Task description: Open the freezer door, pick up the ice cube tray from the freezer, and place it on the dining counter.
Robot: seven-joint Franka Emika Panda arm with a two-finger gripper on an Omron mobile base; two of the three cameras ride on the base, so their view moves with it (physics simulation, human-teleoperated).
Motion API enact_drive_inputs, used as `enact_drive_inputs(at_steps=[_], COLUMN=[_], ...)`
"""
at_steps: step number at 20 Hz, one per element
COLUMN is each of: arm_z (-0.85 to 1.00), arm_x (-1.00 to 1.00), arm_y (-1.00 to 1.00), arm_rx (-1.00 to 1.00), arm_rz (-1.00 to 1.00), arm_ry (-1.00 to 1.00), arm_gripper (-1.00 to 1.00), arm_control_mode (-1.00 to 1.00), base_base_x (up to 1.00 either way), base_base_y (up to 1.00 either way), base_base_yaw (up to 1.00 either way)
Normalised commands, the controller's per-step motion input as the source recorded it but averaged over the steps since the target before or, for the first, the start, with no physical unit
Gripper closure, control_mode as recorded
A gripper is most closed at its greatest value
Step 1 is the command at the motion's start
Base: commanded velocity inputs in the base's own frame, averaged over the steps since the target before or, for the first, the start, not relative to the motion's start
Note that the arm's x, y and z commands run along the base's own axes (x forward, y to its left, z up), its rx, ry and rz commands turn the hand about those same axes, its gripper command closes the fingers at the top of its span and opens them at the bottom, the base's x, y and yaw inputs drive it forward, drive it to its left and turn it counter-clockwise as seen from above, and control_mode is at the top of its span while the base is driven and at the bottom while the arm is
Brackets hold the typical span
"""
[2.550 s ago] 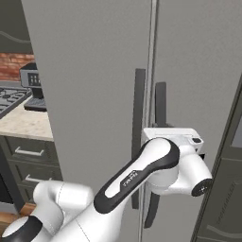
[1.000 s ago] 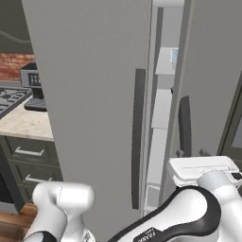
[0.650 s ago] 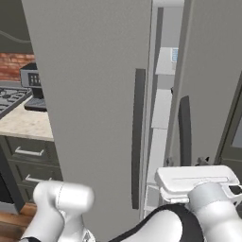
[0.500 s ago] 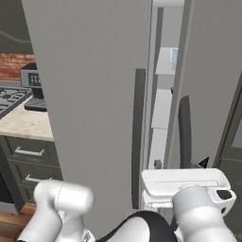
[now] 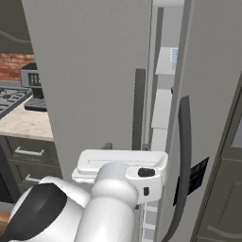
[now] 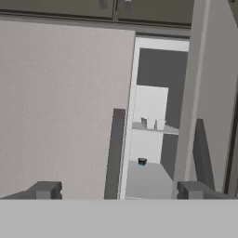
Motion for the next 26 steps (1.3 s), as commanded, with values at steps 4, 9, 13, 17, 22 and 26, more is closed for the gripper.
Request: enact_drive_inputs(at_steps=[4,9,13,17,22,26], arm_z=[0.15,0.02,0.0,0.0,0.0,-0.01], arm_x=[0.35,0.43,0.35,0.33,0.32,0.28], arm_y=[1.0,0.7,0.46,0.04,0.0,-0.14], arm_rx=[-0.16,-0.05,-0.03,0.0,0.0,0.04], arm_rz=[-0.36,-0.43,-0.49,-0.53,-0.53,-0.44], arm_ry=[0.0,-0.01,-0.03,0.0,0.0,0.0], arm_gripper=[-1.0,-1.0,-1.0,-1.0,-1.0,-1.0], arm_control_mode=[-1.0,-1.0,-1.0,-1.0,-1.0,-1.0], base_base_x=[0.0,0.0,0.0,0.0,0.0,0.0], base_base_y=[0.0,0.0,0.0,0.0,0.0,0.0], base_base_yaw=[0.0,0.0,0.0,0.0,0.0,0.0])
